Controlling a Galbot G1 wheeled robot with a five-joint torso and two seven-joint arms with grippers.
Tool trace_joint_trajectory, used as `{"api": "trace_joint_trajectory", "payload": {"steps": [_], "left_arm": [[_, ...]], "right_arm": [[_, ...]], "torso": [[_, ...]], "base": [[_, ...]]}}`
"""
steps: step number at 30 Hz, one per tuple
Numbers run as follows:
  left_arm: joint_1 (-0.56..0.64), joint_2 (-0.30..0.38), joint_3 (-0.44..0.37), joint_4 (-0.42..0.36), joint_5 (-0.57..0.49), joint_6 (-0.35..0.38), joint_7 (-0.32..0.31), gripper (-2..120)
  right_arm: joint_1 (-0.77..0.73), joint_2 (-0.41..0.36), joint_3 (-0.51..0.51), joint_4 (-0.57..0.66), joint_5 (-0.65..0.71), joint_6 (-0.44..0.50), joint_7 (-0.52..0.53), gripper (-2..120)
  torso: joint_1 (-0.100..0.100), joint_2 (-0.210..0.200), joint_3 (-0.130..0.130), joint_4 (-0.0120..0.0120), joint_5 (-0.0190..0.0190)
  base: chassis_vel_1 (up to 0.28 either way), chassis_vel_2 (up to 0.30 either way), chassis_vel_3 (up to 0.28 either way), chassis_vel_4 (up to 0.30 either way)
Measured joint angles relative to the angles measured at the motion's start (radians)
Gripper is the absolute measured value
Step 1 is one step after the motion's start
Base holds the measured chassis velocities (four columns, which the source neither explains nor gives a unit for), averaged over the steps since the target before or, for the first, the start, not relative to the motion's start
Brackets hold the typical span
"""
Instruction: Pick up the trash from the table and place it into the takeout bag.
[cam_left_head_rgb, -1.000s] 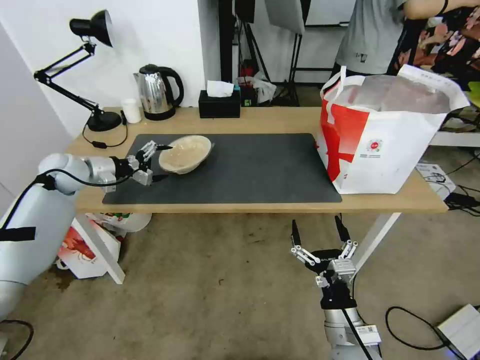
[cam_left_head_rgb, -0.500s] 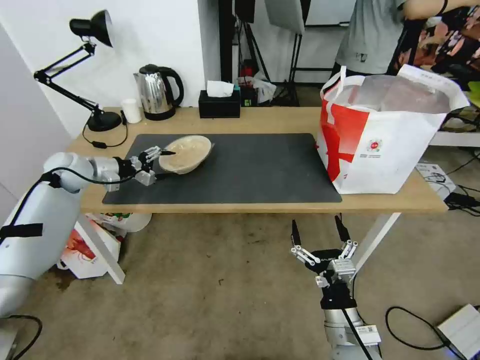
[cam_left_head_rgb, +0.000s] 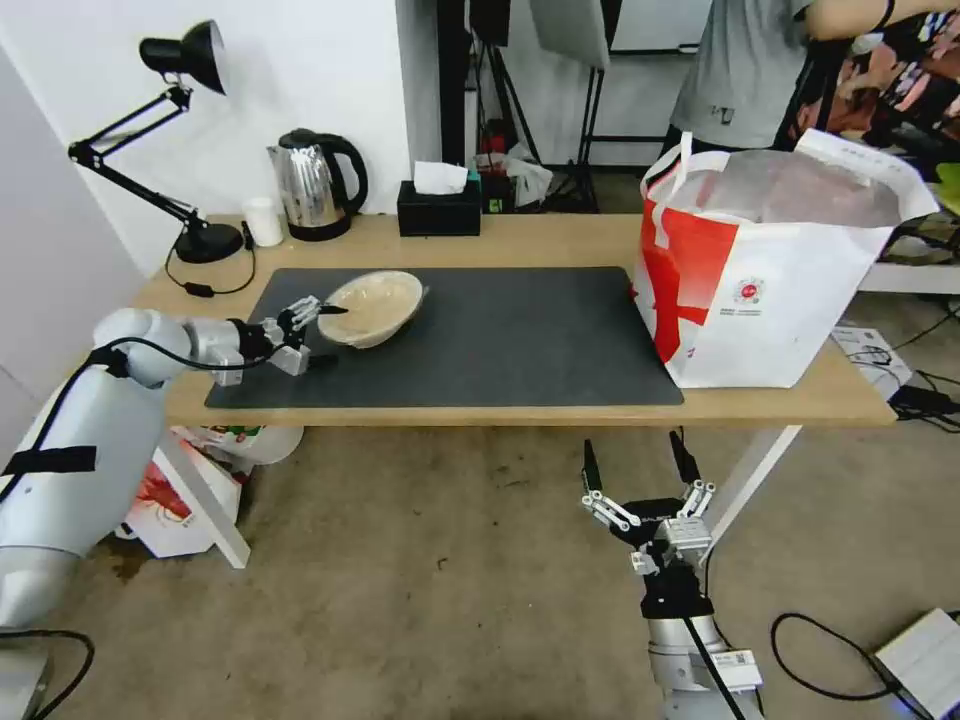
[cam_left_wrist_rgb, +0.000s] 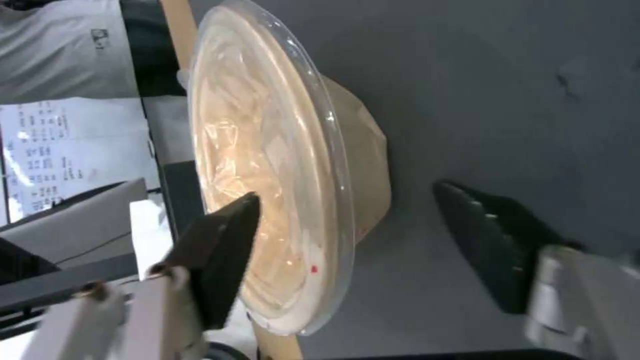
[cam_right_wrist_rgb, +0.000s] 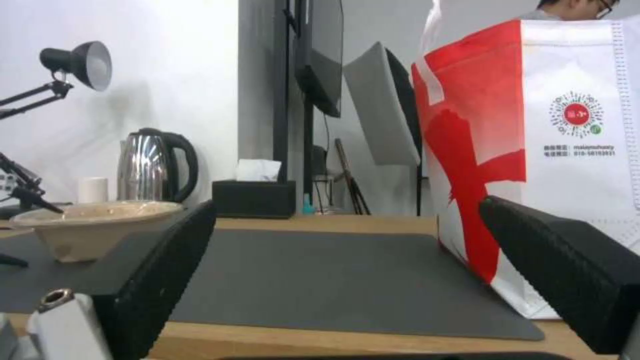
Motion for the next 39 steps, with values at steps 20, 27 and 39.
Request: {"api": "trace_joint_trajectory", "payload": {"steps": [20,27,39], "left_arm": [[-0.021,0.001,-0.007,0.000,-0.004,0.001,0.018,1],[-0.023,0.005,-0.010,-0.004,-0.006,0.001,0.018,1],[-0.031,0.061,-0.039,-0.101,-0.105,0.001,0.021,1]], "right_arm": [[0.000,0.000,0.000,0.000,0.000,0.000,0.000,100],[0.000,0.000,0.000,0.000,0.000,0.000,0.000,100],[0.000,0.000,0.000,0.000,0.000,0.000,0.000,100]], "torso": [[0.000,0.000,0.000,0.0001,0.0001],[0.000,0.000,0.000,0.0000,0.0000],[0.000,0.000,0.000,0.0002,0.0000]], "base": [[0.000,0.000,0.000,0.000],[0.000,0.000,0.000,0.000],[0.000,0.000,0.000,0.000]]}}
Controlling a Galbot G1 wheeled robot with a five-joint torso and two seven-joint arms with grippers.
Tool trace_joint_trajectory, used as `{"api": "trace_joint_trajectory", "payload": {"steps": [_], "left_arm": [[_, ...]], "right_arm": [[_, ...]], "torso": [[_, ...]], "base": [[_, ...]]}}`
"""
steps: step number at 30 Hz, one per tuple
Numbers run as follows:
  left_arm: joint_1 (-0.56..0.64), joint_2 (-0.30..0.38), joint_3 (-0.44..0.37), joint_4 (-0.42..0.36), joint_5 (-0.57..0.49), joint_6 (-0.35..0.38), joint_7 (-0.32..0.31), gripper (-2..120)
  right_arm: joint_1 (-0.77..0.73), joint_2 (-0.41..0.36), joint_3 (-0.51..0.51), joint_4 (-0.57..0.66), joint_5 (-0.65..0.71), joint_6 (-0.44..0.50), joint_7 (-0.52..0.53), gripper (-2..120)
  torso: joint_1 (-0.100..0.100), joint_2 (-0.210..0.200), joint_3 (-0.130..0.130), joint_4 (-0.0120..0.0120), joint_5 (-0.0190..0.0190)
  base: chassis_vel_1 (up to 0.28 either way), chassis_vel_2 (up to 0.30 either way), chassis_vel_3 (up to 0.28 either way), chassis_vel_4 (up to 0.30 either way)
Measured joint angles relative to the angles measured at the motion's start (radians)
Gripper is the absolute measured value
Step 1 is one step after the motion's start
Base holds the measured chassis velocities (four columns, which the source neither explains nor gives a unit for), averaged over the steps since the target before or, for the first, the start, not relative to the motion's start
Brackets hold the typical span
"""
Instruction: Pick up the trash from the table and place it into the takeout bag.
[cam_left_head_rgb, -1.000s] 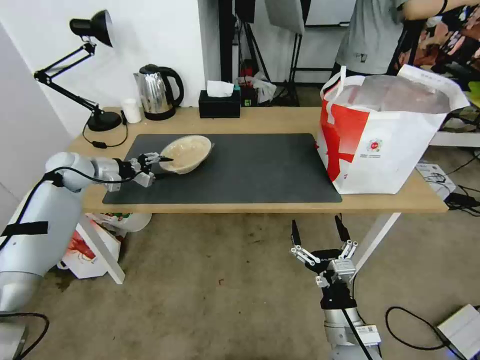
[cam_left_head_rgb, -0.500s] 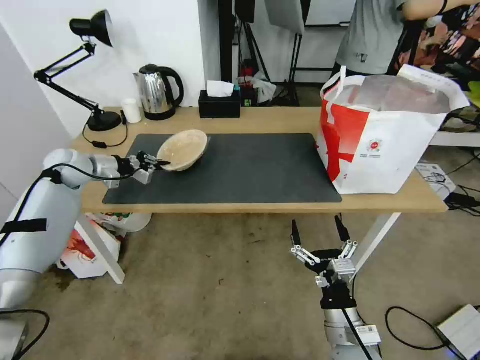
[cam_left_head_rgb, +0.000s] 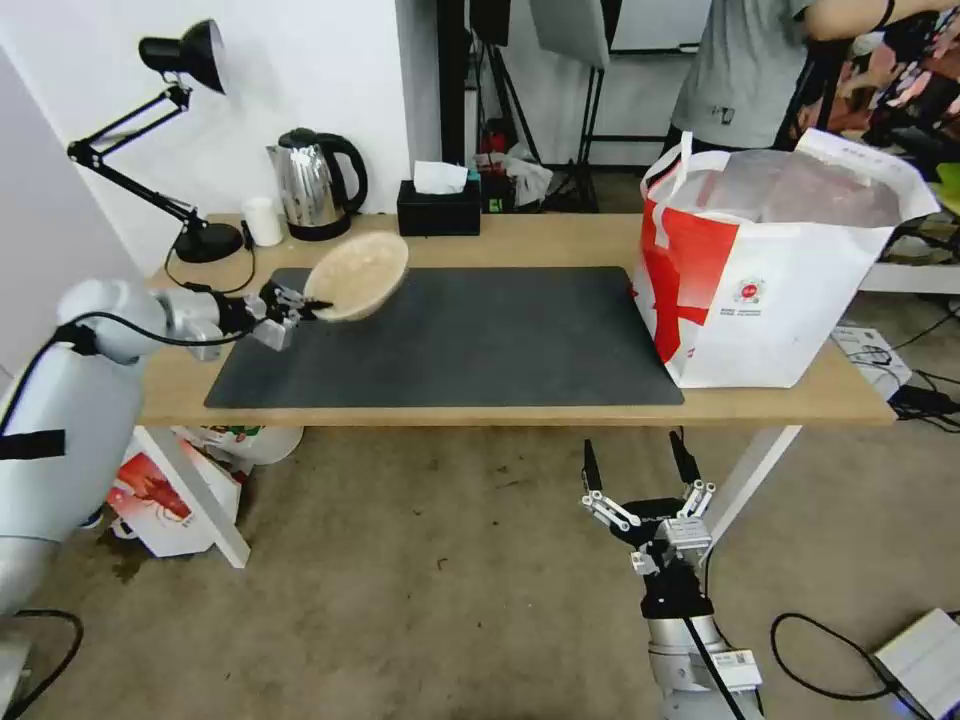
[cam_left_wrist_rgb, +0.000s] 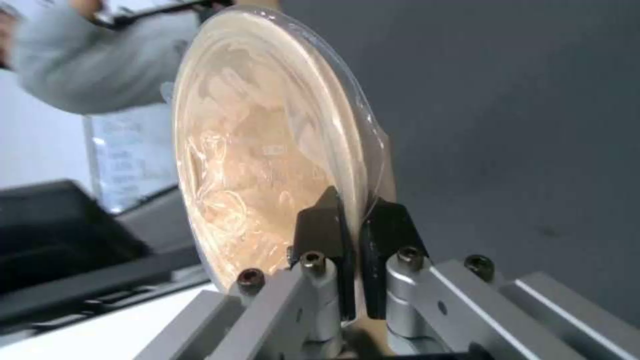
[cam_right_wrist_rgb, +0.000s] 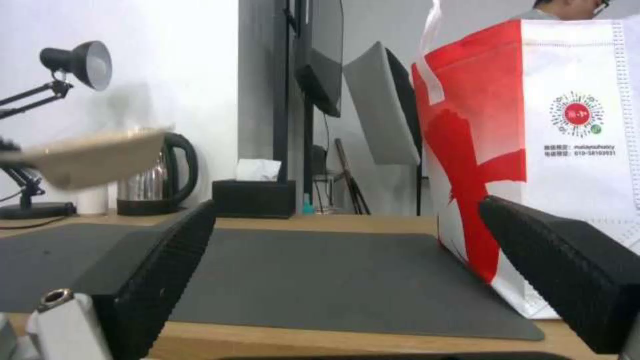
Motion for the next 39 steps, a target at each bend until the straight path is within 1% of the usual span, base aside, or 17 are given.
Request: {"api": "trace_joint_trajectory", "payload": {"steps": [3,4,5,10,14,15,17,18,21,22,25,26,30,32,35,36,39], "left_arm": [[0.002,0.018,-0.007,-0.045,-0.052,0.004,0.000,1],[0.003,0.038,-0.010,-0.096,-0.099,0.016,0.000,1],[0.001,0.052,-0.008,-0.126,-0.125,0.024,-0.001,1],[-0.025,0.089,0.025,-0.180,-0.193,0.041,-0.002,1],[-0.089,0.113,0.083,-0.215,-0.252,0.057,-0.005,1],[-0.089,0.113,0.083,-0.215,-0.252,0.057,-0.005,1],[-0.140,0.116,0.133,-0.220,-0.286,0.062,-0.006,1],[-0.140,0.116,0.133,-0.220,-0.286,0.062,-0.006,1],[-0.224,0.110,0.218,-0.205,-0.325,0.067,-0.009,1],[-0.224,0.110,0.218,-0.205,-0.325,0.067,-0.009,1],[-0.310,0.096,0.300,-0.179,-0.357,0.067,-0.009,1],[-0.310,0.096,0.300,-0.179,-0.357,0.067,-0.009,1],[-0.420,0.058,0.393,-0.142,-0.375,0.069,-0.010,1],[-0.433,0.052,0.405,-0.137,-0.376,0.069,-0.010,1],[-0.500,0.018,0.472,-0.113,-0.392,0.074,-0.010,1],[-0.500,0.018,0.472,-0.113,-0.392,0.074,-0.010,1],[-0.568,-0.023,0.529,-0.086,-0.394,0.081,-0.010,1]], "right_arm": [[0.000,0.000,0.000,0.000,0.000,0.000,0.000,100],[0.000,0.000,0.000,0.000,0.000,0.000,0.000,100],[0.000,0.000,0.000,0.000,0.000,0.000,0.000,100],[0.000,0.000,0.000,0.000,0.000,0.000,0.000,100],[0.000,0.000,0.000,0.000,0.000,0.000,0.000,100],[0.000,0.000,0.000,0.000,0.000,0.000,0.000,100],[0.000,0.000,0.000,0.000,0.000,0.000,0.000,100],[0.000,0.000,0.000,0.000,0.000,0.000,0.000,100],[0.000,0.000,0.000,0.000,0.000,0.000,0.000,100],[0.000,0.000,0.000,0.000,0.000,0.000,0.000,100],[0.000,0.000,0.000,0.000,0.000,0.000,0.000,100],[0.000,0.000,0.000,0.000,0.000,0.000,0.000,100],[0.000,0.000,0.000,0.000,0.000,0.000,0.000,100],[0.000,0.000,0.000,0.000,0.000,0.000,0.000,100],[0.000,0.000,0.000,0.000,0.000,0.000,0.000,100],[0.000,0.000,0.000,0.000,0.000,0.000,0.000,100],[0.000,0.000,0.000,0.000,0.000,0.000,0.000,100]], "torso": [[0.000,0.000,0.000,-0.0002,-0.0001],[0.000,0.000,0.000,-0.0001,0.0000],[0.000,0.000,0.000,-0.0001,-0.0001],[0.000,0.000,0.000,-0.0002,0.0000],[0.000,0.000,0.000,-0.0001,0.0001],[0.000,0.000,0.000,-0.0001,0.0001],[0.000,0.000,0.000,-0.0003,0.0000],[0.000,0.000,0.000,-0.0003,0.0000],[0.000,0.000,0.000,-0.0003,0.0000],[0.000,0.000,0.000,-0.0003,0.0000],[0.000,0.000,0.000,-0.0001,0.0000],[0.000,0.000,0.000,-0.0001,0.0000],[0.000,0.000,0.000,-0.0003,0.0003],[0.000,0.000,0.000,-0.0003,0.0003],[0.000,0.000,0.000,-0.0002,0.0002],[0.000,0.000,0.000,-0.0002,0.0002],[0.000,0.000,0.000,-0.0002,0.0003]], "base": [[0.000,0.000,0.000,0.000],[0.000,0.000,0.000,0.000],[0.000,0.000,0.000,0.000],[0.000,0.000,0.000,0.000],[0.000,0.000,0.000,0.000],[0.000,0.000,0.000,0.000],[0.000,0.000,0.000,0.000],[0.000,0.000,0.000,0.000],[0.000,0.000,0.000,0.000],[0.000,0.000,0.000,0.000],[0.000,0.000,0.000,0.000],[0.000,0.000,0.000,0.000],[0.000,0.000,0.000,0.000],[0.000,0.000,0.000,0.000],[0.000,0.000,0.000,0.000],[0.000,0.000,0.000,0.000],[0.000,0.000,0.000,0.000]]}}
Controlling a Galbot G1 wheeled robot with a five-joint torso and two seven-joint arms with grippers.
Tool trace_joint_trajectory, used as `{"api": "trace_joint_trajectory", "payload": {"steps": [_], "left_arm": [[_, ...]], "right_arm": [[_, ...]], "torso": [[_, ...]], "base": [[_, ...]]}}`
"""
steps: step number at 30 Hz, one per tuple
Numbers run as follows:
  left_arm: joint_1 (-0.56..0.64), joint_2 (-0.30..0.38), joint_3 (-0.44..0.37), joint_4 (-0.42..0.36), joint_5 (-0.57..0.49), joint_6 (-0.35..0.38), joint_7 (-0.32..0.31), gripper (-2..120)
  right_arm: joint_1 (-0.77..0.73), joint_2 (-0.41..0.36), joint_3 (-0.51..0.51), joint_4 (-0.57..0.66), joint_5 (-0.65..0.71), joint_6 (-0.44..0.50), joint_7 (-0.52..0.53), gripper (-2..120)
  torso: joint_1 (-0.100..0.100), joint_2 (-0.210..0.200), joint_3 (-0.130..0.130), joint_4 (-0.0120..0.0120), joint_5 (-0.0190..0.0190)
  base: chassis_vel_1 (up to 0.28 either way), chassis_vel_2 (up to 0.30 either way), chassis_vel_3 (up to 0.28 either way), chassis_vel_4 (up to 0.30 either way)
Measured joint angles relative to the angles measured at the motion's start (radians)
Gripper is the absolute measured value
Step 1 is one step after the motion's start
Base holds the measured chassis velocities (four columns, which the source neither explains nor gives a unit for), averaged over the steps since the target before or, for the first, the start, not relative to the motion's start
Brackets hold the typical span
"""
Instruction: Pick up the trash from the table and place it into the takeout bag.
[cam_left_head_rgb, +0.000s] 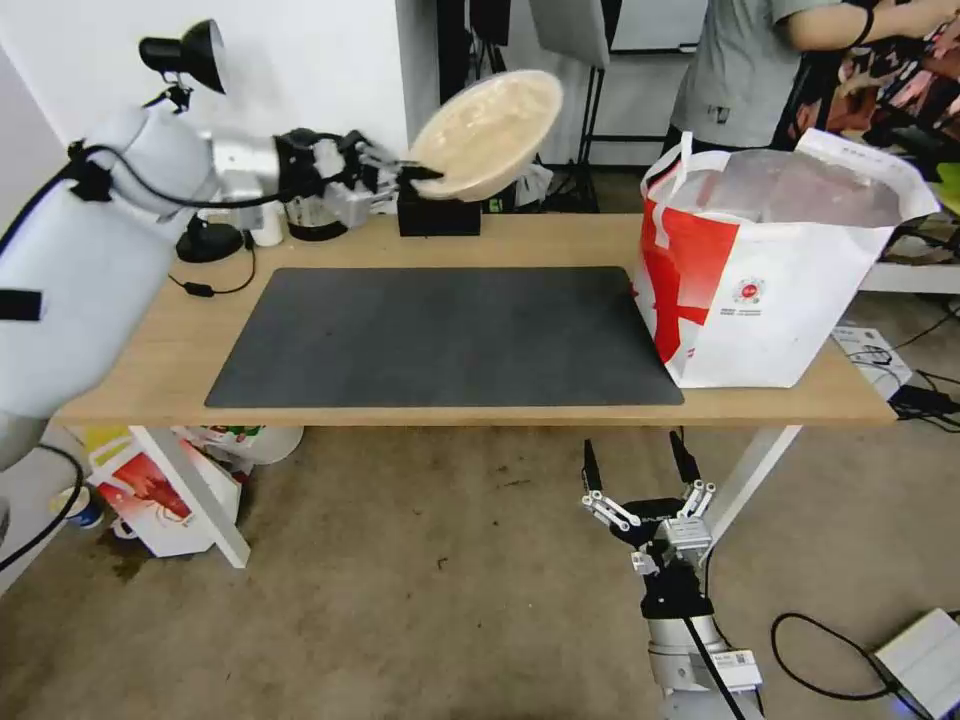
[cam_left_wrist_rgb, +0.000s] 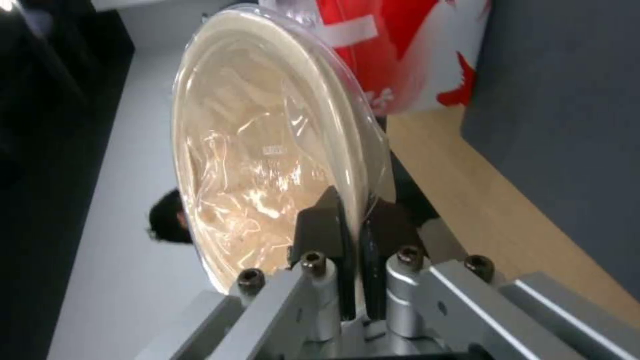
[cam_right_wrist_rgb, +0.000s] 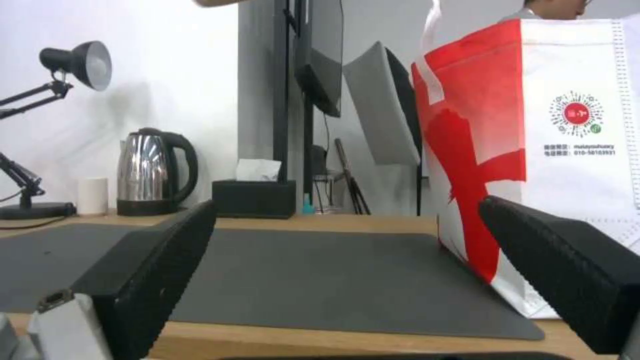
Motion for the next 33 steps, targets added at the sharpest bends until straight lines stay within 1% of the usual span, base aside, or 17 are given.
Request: {"api": "trace_joint_trajectory", "payload": {"steps": [1,4,6,9,10,12,13,15,16,18,19,22,23,27,28,31,33], "left_arm": [[0.000,0.000,0.000,0.000,0.000,0.000,0.000,1],[-0.048,-0.048,0.046,0.033,0.001,0.002,0.000,1],[-0.054,-0.056,0.052,0.038,0.001,0.002,0.000,1],[-0.090,-0.109,0.087,0.071,0.006,0.002,0.001,1],[-0.090,-0.109,0.087,0.071,0.006,0.002,0.001,1],[-0.111,-0.141,0.106,0.091,0.009,0.002,0.002,1],[-0.111,-0.141,0.106,0.091,0.009,0.002,0.002,1],[-0.145,-0.186,0.141,0.126,0.015,0.003,0.003,1],[-0.145,-0.186,0.141,0.126,0.015,0.003,0.003,1],[-0.170,-0.214,0.159,0.153,0.022,0.003,0.004,1],[-0.170,-0.214,0.159,0.153,0.022,0.003,0.004,1],[-0.209,-0.272,0.180,0.199,0.039,0.003,0.004,1],[-0.209,-0.272,0.180,0.199,0.039,0.003,0.004,1],[-0.228,-0.342,0.187,0.246,0.068,-0.003,0.007,1],[-0.228,-0.342,0.187,0.246,0.068,-0.003,0.007,1],[-0.236,-0.391,0.190,0.277,0.088,-0.010,0.007,1],[-0.240,-0.410,0.190,0.292,0.096,-0.015,0.008,1]], "right_arm": [[0.000,0.000,0.000,0.000,0.000,0.000,0.000,100],[0.000,0.000,0.000,0.000,0.000,0.000,0.000,100],[0.000,0.000,0.000,0.000,0.000,0.000,0.000,100],[0.000,0.000,0.000,0.000,0.000,0.000,0.000,100],[0.000,0.000,0.000,0.000,0.000,0.000,0.000,100],[0.000,0.000,0.000,0.000,0.000,0.000,0.000,100],[0.000,0.000,0.000,0.000,0.000,0.000,0.000,100],[0.000,0.000,0.000,0.000,0.000,0.000,0.000,100],[0.000,0.000,0.000,0.000,0.000,0.000,0.000,100],[0.000,0.000,0.000,0.000,0.000,0.000,0.000,100],[0.000,0.000,0.000,0.000,0.000,0.000,0.000,100],[0.000,0.000,0.000,0.000,0.000,0.000,0.000,100],[0.000,0.000,0.000,0.000,0.000,0.000,0.000,100],[0.000,0.000,0.000,0.000,0.000,0.000,0.000,100],[0.000,0.000,0.000,0.000,0.000,0.000,0.000,100],[0.000,0.000,0.000,0.000,0.000,0.000,0.000,100],[0.000,0.000,0.000,0.000,0.000,0.000,0.000,100]], "torso": [[0.000,0.000,0.000,0.0000,0.0000],[0.000,0.000,0.000,0.0001,0.0001],[0.000,0.000,0.000,0.0001,0.0000],[0.000,0.000,0.000,0.0001,0.0000],[0.000,0.000,0.000,0.0001,0.0000],[0.000,0.000,0.000,-0.0005,0.0001],[0.000,0.000,0.000,-0.0005,0.0001],[0.000,0.000,0.000,-0.0001,-0.0002],[0.000,0.000,0.000,-0.0001,-0.0002],[0.000,0.000,0.000,0.0002,-0.0001],[0.000,0.000,0.000,0.0002,-0.0001],[0.000,0.000,0.000,0.0002,-0.0002],[0.000,0.000,0.000,0.0002,-0.0002],[0.000,0.000,0.000,-0.0001,0.0000],[0.000,0.000,0.000,-0.0001,0.0000],[0.000,0.000,0.000,0.0000,-0.0001],[0.000,0.000,0.000,0.0000,-0.0002]], "base": [[0.000,0.000,0.000,0.000],[0.000,0.000,0.000,0.000],[0.000,0.000,0.000,0.000],[0.000,0.000,0.000,0.000],[0.000,0.000,0.000,0.000],[0.000,0.000,0.000,0.000],[0.000,0.000,0.000,0.000],[0.000,0.000,0.000,0.000],[0.000,0.000,0.000,0.000],[0.000,0.000,0.000,0.000],[0.000,0.000,0.000,0.000],[0.000,0.000,0.000,0.000],[0.000,0.000,0.000,0.000],[0.000,0.000,0.000,0.000],[0.000,0.000,0.000,0.000],[0.000,0.000,0.000,0.000],[0.000,0.000,0.000,0.000]]}}
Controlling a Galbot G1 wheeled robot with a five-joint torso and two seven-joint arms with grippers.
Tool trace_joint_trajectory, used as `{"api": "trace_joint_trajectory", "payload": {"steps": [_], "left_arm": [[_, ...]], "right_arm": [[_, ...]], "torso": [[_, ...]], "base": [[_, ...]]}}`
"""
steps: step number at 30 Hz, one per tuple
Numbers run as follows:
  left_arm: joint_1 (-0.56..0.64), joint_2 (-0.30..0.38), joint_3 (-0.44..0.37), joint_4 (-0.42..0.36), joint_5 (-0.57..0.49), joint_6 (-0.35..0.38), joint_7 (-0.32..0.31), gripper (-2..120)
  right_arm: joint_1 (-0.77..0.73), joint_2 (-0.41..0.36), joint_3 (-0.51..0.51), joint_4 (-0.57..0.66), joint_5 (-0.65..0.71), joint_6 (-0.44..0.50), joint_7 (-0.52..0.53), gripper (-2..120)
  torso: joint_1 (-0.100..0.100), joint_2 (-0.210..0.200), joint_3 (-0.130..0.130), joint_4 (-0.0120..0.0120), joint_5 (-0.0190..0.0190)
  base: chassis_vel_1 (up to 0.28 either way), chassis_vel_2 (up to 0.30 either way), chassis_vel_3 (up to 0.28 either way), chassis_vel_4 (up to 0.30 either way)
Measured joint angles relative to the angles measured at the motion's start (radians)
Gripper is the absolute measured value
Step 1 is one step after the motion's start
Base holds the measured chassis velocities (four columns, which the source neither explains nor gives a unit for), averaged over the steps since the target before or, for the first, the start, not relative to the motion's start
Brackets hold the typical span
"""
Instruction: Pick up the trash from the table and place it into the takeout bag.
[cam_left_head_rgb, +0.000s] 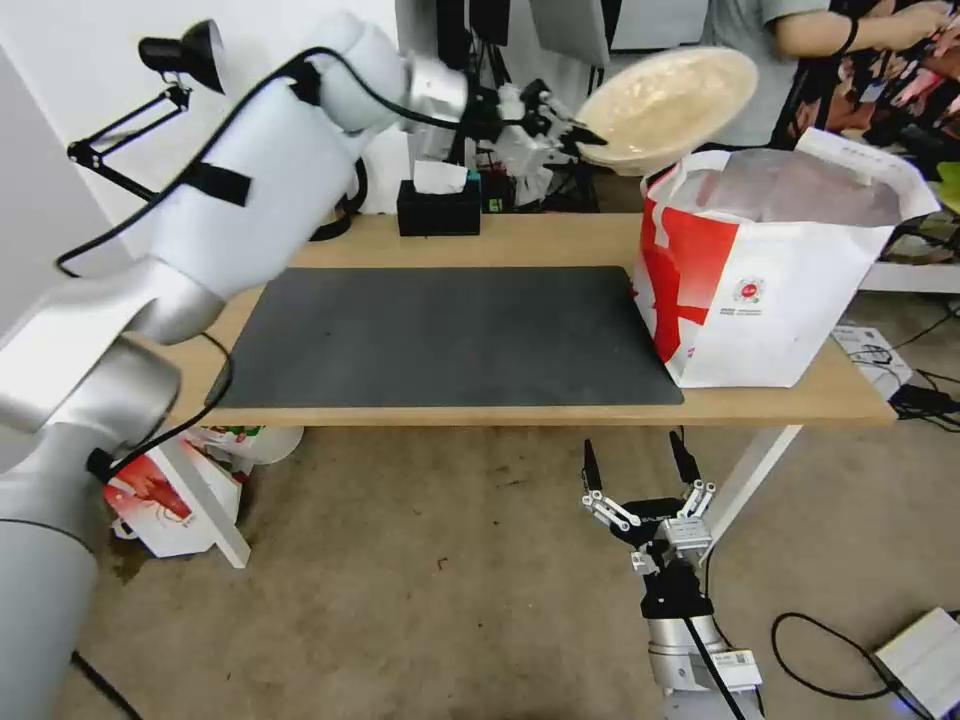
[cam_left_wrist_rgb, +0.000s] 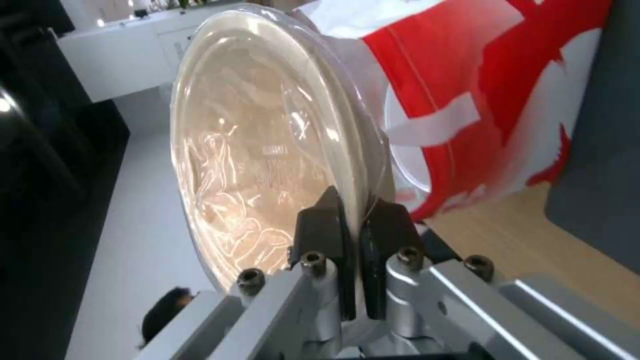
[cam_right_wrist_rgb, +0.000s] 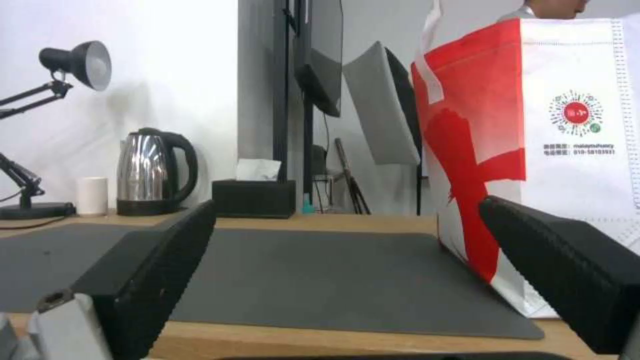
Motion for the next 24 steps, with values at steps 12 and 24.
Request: {"api": "trace_joint_trajectory", "payload": {"steps": [12,24], "left_arm": [[-0.023,-0.121,-0.004,0.122,0.069,-0.040,-0.001,1],[0.001,-0.231,-0.051,0.247,0.164,-0.068,-0.006,1]], "right_arm": [[0.000,0.000,0.000,0.000,0.000,0.000,0.000,100],[0.000,0.000,0.000,0.000,0.000,0.000,0.000,100]], "torso": [[0.000,0.000,0.000,0.0002,-0.0001],[0.000,0.000,0.000,0.0002,0.0000]], "base": [[0.000,0.000,0.000,0.000],[0.000,0.000,0.000,0.000]]}}
